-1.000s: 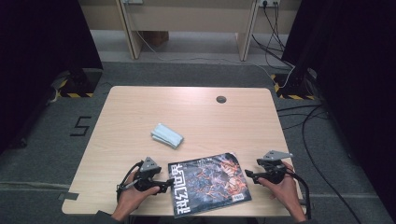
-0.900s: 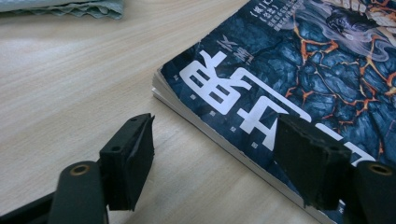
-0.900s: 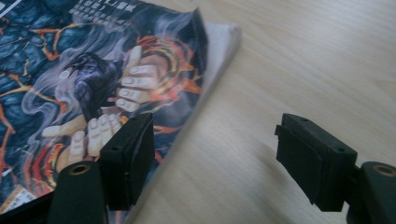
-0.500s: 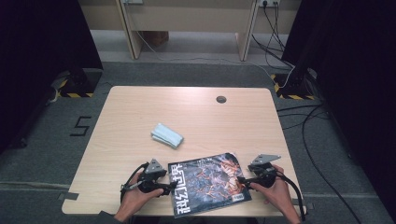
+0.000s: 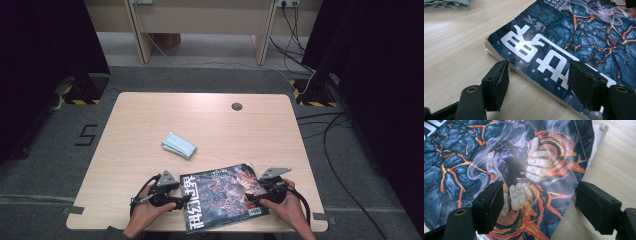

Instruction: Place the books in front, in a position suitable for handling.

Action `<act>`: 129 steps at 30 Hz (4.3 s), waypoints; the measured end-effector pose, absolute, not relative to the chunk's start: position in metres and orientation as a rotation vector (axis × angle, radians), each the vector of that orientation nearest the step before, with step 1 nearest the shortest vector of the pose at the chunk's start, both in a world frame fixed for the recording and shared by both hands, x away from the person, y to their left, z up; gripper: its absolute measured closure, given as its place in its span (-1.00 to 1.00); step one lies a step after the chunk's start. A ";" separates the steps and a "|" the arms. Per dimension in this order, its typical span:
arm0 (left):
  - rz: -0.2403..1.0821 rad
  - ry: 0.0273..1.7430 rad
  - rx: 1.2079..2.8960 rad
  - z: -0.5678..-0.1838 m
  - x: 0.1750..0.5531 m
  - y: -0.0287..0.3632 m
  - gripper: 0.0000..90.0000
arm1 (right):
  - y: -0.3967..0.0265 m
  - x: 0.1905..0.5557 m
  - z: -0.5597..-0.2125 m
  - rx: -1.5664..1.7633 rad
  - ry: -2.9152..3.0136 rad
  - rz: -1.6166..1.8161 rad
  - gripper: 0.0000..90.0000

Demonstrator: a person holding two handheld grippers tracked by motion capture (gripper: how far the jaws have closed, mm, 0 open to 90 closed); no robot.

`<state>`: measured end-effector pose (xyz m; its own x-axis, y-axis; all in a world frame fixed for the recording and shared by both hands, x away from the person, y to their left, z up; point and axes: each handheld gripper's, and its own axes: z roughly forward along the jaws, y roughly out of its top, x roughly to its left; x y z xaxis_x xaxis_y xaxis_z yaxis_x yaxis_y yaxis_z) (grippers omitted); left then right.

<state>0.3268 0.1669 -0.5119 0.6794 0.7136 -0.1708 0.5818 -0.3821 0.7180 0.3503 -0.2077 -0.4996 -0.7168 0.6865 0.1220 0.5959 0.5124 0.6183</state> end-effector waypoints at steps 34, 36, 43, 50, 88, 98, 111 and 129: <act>0.324 1.239 2.024 -0.510 0.358 0.227 -0.28 | -0.129 0.357 -0.499 0.974 2.741 0.996 -0.54; 0.325 1.248 2.024 -0.510 0.361 0.231 -0.28 | -0.123 0.356 -0.499 0.962 2.744 0.989 -0.55; 0.337 1.271 2.003 -0.510 0.367 0.242 -0.28 | -0.112 0.357 -0.500 0.944 2.761 1.003 -0.55; 0.333 1.282 2.015 -0.509 0.363 0.243 -0.35 | -0.121 0.365 -0.493 0.968 2.715 1.027 -0.39; 0.318 1.255 2.044 -0.509 0.347 0.246 -0.35 | -0.040 0.490 -0.462 0.932 2.630 1.085 0.21; 0.319 1.254 2.045 -0.509 0.347 0.246 -0.35 | -0.015 0.509 -0.471 0.934 2.659 1.050 0.26; 0.321 1.253 2.044 -0.509 0.347 0.246 -0.35 | 0.014 0.517 -0.480 0.916 2.708 0.965 0.26; 0.323 1.253 2.043 -0.509 0.347 0.246 -0.35 | -0.017 0.523 -0.487 0.920 2.735 0.828 0.82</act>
